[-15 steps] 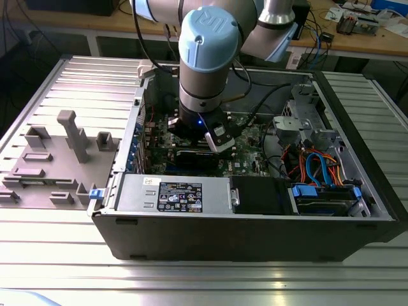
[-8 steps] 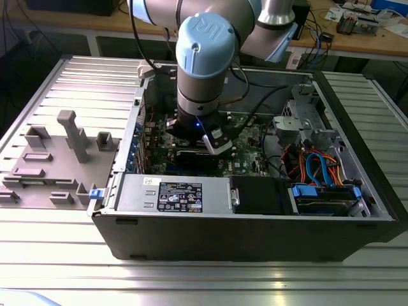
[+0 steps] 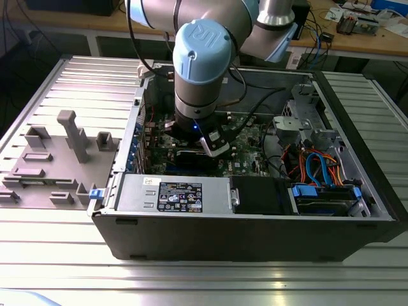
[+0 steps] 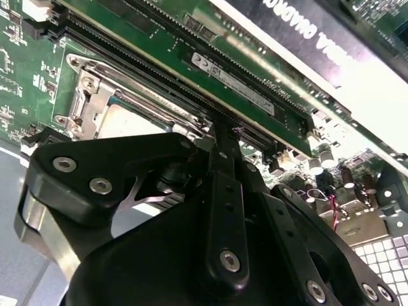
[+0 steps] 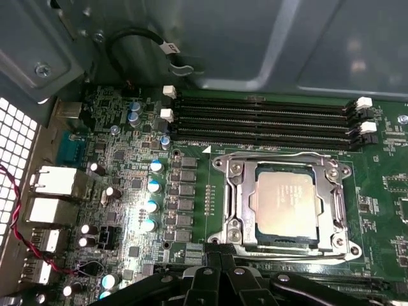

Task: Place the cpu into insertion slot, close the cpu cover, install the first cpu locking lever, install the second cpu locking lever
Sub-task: 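Install the second cpu locking lever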

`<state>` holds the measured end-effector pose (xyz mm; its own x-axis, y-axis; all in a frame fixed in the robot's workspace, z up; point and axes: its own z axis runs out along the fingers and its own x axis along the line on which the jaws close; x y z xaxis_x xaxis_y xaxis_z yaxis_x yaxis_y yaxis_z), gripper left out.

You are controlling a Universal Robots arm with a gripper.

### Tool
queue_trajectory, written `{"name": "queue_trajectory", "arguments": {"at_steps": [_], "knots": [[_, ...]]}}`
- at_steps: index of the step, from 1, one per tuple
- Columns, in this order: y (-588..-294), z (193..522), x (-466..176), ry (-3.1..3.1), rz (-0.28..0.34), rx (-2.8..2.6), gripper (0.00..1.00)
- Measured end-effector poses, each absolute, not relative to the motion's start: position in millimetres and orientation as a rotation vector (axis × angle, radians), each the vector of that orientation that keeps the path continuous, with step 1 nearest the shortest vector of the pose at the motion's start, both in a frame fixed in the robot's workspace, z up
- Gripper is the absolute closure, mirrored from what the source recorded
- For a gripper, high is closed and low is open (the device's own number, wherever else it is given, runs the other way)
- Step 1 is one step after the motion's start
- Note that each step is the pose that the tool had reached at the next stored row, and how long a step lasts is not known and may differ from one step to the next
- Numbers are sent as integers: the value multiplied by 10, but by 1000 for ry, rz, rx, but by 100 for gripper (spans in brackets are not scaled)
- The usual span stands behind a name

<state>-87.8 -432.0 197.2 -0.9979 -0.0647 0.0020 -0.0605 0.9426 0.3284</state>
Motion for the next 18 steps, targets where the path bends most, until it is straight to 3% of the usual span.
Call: {"name": "queue_trajectory", "arguments": {"at_steps": [10, 18], "knots": [[-4252, 1952, -886, -3082, -531, 100, 89], [-4252, 2232, -890, -3082, -531, 99, 89]]}}
